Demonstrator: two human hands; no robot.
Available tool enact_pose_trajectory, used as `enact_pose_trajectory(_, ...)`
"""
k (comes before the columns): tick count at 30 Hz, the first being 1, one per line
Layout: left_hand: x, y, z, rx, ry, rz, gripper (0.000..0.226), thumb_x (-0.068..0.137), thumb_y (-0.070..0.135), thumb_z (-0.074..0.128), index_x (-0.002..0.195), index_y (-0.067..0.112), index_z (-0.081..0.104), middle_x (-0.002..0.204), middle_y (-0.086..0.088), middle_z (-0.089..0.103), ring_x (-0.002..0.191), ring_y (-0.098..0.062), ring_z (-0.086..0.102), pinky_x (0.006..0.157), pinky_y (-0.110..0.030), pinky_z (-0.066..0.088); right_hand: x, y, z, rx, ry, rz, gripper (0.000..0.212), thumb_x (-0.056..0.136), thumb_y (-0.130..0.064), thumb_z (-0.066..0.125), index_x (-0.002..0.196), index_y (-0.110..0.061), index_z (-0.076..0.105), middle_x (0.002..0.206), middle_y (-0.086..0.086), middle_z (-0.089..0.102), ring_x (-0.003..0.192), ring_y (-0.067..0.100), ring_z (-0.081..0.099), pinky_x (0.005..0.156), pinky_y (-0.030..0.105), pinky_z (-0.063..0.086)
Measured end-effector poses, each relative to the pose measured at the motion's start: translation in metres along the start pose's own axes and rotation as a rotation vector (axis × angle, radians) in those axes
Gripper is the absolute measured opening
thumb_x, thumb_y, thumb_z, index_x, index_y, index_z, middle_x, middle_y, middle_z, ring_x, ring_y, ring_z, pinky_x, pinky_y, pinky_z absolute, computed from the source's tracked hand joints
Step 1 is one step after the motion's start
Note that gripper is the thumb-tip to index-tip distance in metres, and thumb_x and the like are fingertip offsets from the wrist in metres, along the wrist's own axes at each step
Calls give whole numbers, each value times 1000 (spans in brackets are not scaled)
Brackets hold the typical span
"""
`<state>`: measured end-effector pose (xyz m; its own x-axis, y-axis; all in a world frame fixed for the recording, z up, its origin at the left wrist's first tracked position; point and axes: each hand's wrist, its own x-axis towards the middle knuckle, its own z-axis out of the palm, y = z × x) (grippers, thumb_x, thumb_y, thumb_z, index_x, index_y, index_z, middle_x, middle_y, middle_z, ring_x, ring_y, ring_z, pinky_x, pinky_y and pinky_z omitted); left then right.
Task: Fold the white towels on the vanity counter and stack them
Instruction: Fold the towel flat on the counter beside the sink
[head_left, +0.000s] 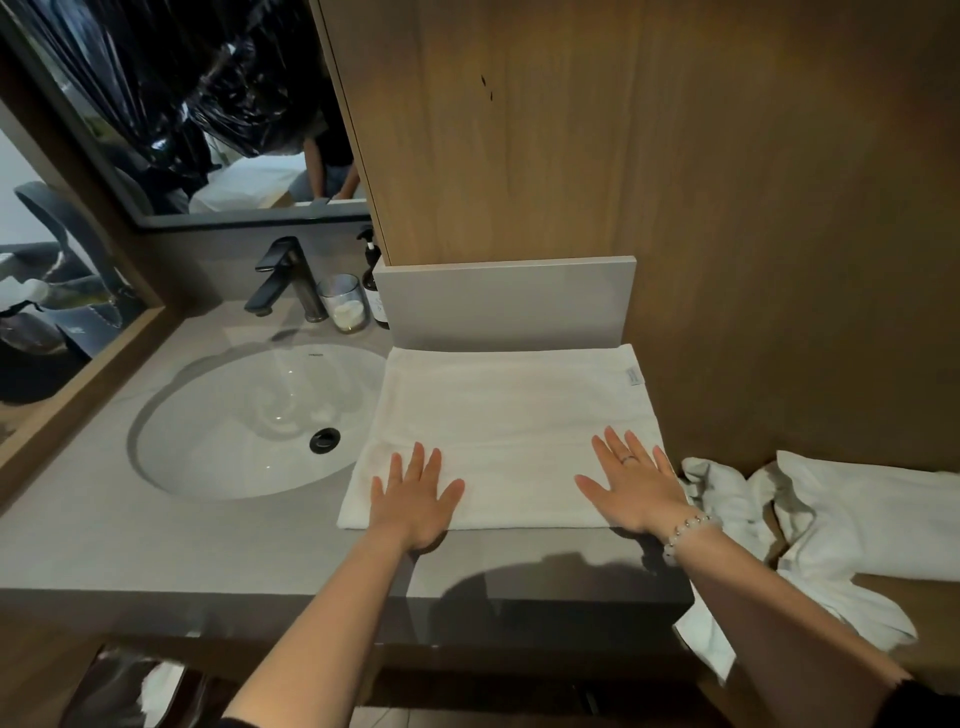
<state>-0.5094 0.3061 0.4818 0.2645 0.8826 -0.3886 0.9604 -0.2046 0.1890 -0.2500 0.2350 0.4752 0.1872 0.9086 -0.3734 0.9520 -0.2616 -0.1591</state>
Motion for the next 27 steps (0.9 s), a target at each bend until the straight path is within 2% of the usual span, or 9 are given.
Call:
enact_pose_trajectory(4, 8, -4, -32, -356, 85, -1, 58, 98, 44, 34, 144, 9, 27, 149, -8, 35, 137, -25, 32, 108, -35, 26, 8, -13, -21, 129, 56, 65, 61, 96, -52, 23, 145, -16, 31, 154, 2, 26, 143, 23, 17, 116, 45, 3)
enact_pose_trajectory(6, 14, -8, -49, -480, 100, -32, 56, 98, 38, 39, 144, 8, 28, 145, -10, 42, 134, -24, 37, 107, -30, 27, 9, -19, -34, 153, 132, 82, 50, 96, -47, 30, 133, -17, 47, 139, 3, 47, 131, 24, 38, 114, 43, 14)
enact_pose_trajectory(10, 32, -22, -73, -535, 127, -75, 44, 98, 29, 42, 135, 5, 45, 138, -11, 49, 130, -27, 41, 105, -31, 31, 11, -26, -58, 247, 238, 167, 36, 94, -34, 40, 121, -17, 56, 125, 3, 58, 117, 24, 51, 98, 34, 36)
enact_pose_trajectory(12, 45, -31, -79, -548, 141, -75, 26, 97, 23, 44, 102, 6, 63, 112, -14, 60, 119, -32, 50, 93, -32, 37, 13, -22, -63, 321, 275, 233, 28, 92, -28, 44, 111, -16, 61, 117, 3, 61, 109, 25, 55, 94, 33, 42)
enact_pose_trajectory(14, 59, -35, -82, -599, 161, -80, 28, 95, 18, 46, 71, 7, 56, 83, -14, 56, 100, -34, 56, 81, -32, 38, 18, -13, -66, 416, 319, 284, 19, 90, -23, 47, 94, -14, 63, 107, 5, 63, 98, 25, 59, 89, 37, 49)
enact_pose_trajectory(16, 73, -37, -84, -696, 186, -137, 21, 93, 18, 50, 97, 2, 63, 101, -20, 63, 105, -34, 57, 91, -37, 43, 24, -2, -69, 487, 335, 330, 16, 90, -19, 48, 88, -12, 62, 102, 7, 63, 94, 24, 60, 83, 34, 51)
enact_pose_trajectory(18, 86, -34, -85, -817, 214, -206, 40, 91, 18, 52, 128, 2, 49, 120, -20, 60, 106, -34, 59, 96, -40, 46, 33, 8, -73, 506, 326, 373, 21, 90, -18, 49, 106, -11, 62, 112, 8, 61, 102, 26, 58, 83, 31, 48)
enact_pose_trajectory(22, 107, -23, -92, -1138, 182, -258, 44, 95, 7, 44, 138, 1, 36, 82, -13, 62, 67, -22, 58, 63, -28, 48, 63, 20, -79, 610, 292, 413, 40, 89, -16, 50, 129, -15, 50, 128, 9, 54, 113, 30, 53, 84, 28, 42)
enact_pose_trajectory(27, 125, -24, -101, -1327, 182, -309, 50, 99, 5, 36, 146, 5, 20, 76, -13, 59, 69, -27, 58, 67, -31, 46, 111, 29, -84, 917, 277, 455, 58, 85, -14, 50, 141, -9, 36, 121, 17, 60, 100, 30, 60, 83, 35, 50)
